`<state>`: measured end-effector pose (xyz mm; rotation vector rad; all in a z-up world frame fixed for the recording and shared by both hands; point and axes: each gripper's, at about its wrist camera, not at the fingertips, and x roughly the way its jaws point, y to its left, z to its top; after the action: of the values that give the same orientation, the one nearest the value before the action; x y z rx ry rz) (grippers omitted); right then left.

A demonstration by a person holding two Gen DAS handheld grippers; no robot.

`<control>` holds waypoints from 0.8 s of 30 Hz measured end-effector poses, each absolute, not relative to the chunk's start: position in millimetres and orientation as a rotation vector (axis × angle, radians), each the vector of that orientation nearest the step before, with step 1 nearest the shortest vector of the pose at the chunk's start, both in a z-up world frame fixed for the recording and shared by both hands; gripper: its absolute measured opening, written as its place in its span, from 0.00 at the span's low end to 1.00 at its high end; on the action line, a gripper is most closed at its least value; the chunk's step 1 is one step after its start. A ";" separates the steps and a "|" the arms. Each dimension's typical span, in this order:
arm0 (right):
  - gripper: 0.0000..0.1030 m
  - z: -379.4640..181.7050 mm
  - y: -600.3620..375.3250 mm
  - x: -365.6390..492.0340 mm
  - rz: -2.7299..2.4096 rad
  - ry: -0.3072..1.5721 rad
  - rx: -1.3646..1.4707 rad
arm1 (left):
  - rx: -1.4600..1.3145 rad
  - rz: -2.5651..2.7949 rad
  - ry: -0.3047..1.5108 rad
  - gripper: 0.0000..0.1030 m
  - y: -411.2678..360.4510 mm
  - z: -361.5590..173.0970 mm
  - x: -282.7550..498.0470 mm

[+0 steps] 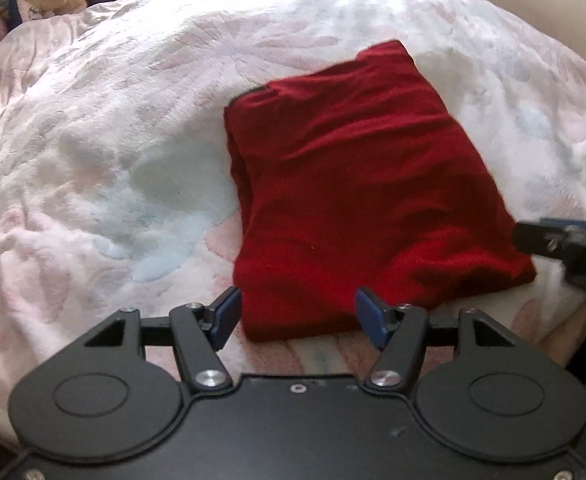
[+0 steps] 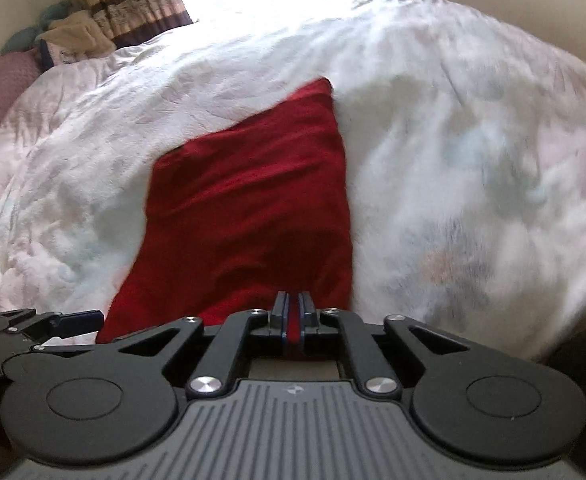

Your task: Fold small clothes

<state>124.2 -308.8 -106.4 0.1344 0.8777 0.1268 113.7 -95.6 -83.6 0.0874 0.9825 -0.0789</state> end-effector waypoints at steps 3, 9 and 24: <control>0.41 -95.9 -302.1 121.9 0.118 0.881 0.093 | 0.061 -0.067 0.996 0.63 -92.0 -69.0 109.9; 0.68 -75.0 -292.5 101.1 0.090 0.879 0.018 | 0.057 -0.046 0.972 0.63 -93.9 -47.6 91.0; 0.68 -53.7 -308.2 53.2 0.051 0.884 0.042 | 0.050 -0.083 0.929 0.63 -111.0 -24.8 56.4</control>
<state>53.2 -308.2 -53.7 0.0416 0.8841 0.0509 56.4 -111.0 -24.8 0.0504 0.9289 -0.0828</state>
